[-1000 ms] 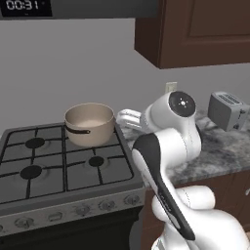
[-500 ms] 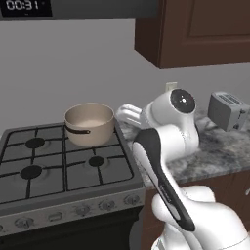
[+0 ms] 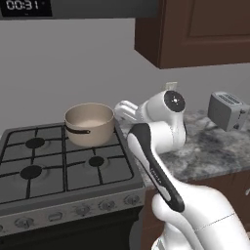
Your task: Move the pot and pan from the stove into the sink.
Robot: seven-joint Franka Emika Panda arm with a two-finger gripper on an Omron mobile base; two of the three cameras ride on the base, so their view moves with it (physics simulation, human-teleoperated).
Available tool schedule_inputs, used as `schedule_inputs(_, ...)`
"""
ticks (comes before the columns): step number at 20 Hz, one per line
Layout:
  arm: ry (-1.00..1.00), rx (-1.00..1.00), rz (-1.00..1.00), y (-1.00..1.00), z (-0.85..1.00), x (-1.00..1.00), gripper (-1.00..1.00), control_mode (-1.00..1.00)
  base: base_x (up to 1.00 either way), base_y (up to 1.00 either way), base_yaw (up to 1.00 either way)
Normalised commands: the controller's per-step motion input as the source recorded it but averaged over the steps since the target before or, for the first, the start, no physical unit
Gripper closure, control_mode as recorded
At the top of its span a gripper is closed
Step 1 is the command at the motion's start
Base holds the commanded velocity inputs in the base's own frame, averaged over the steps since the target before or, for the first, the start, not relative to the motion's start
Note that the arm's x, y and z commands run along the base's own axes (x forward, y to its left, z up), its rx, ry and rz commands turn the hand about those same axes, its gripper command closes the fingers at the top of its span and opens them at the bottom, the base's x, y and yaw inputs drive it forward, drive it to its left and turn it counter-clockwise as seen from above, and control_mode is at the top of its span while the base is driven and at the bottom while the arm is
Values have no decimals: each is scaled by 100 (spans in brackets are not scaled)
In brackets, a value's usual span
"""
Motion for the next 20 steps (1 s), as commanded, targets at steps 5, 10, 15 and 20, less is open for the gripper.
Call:
schedule_inputs(5,1,0,-9,16,-24,63,-100,-100,0,0,0)
schedule_inputs(10,5,0,-10,27,-23,60,-100,-100,0,0,0)
schedule_inputs(15,9,0,-8,25,-17,59,-100,-100,0,0,0)
schedule_inputs(20,9,0,-5,19,-11,52,-100,-100,0,0,0)
